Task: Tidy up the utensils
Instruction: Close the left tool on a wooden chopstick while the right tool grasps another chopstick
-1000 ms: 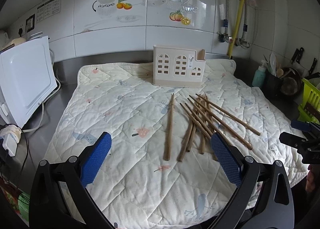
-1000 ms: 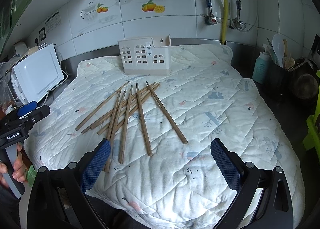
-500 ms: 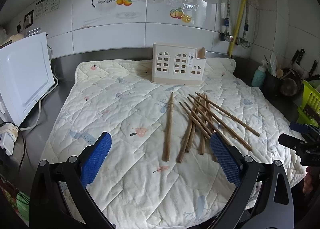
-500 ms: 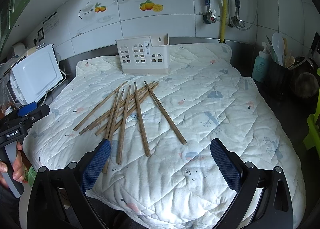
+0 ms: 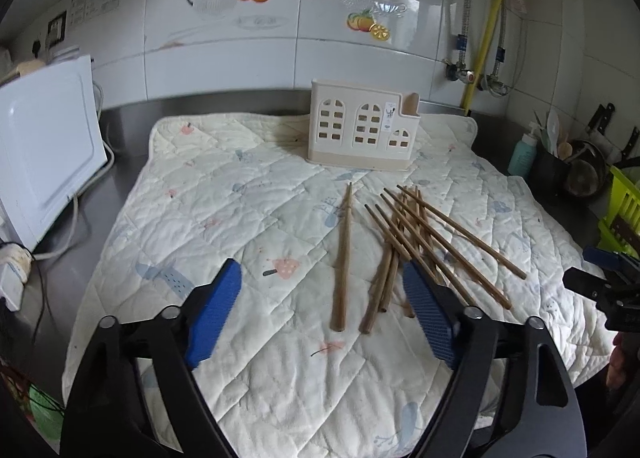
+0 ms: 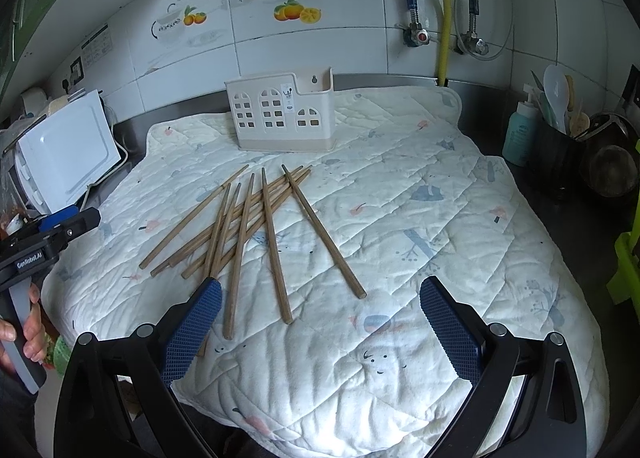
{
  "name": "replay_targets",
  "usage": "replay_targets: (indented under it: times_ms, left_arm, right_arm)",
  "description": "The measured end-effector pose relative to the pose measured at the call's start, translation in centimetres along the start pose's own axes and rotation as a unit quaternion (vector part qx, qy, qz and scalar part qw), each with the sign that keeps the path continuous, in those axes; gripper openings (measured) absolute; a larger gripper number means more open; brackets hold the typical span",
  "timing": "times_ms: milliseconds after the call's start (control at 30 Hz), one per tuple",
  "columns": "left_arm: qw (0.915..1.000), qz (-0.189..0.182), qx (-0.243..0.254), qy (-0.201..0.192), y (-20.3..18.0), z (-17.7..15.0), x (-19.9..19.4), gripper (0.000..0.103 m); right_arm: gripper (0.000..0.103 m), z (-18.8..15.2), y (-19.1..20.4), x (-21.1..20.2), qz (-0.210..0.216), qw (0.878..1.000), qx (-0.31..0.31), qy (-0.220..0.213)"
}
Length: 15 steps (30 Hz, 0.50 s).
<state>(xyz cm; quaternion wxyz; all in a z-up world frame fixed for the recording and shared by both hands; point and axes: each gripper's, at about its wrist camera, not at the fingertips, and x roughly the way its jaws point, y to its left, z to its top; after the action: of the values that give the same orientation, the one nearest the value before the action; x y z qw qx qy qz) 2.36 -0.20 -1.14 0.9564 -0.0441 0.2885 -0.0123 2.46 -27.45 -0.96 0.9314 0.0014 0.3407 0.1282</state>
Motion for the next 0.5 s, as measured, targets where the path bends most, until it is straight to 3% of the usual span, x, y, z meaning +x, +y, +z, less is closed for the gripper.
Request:
replay_targets:
  times_ms: [167,500]
  left_arm:
    - [1.0,-0.001,0.002,0.007,0.2,0.0,0.8,0.069]
    - [0.9995,-0.027,0.0,0.013,0.5,0.5,2.2,0.068]
  right_arm:
    - [0.094,0.2,-0.2,0.5,-0.004,1.0,-0.005,0.002]
    - [0.071,0.5,-1.2,2.9,0.002,1.0,-0.006,0.023]
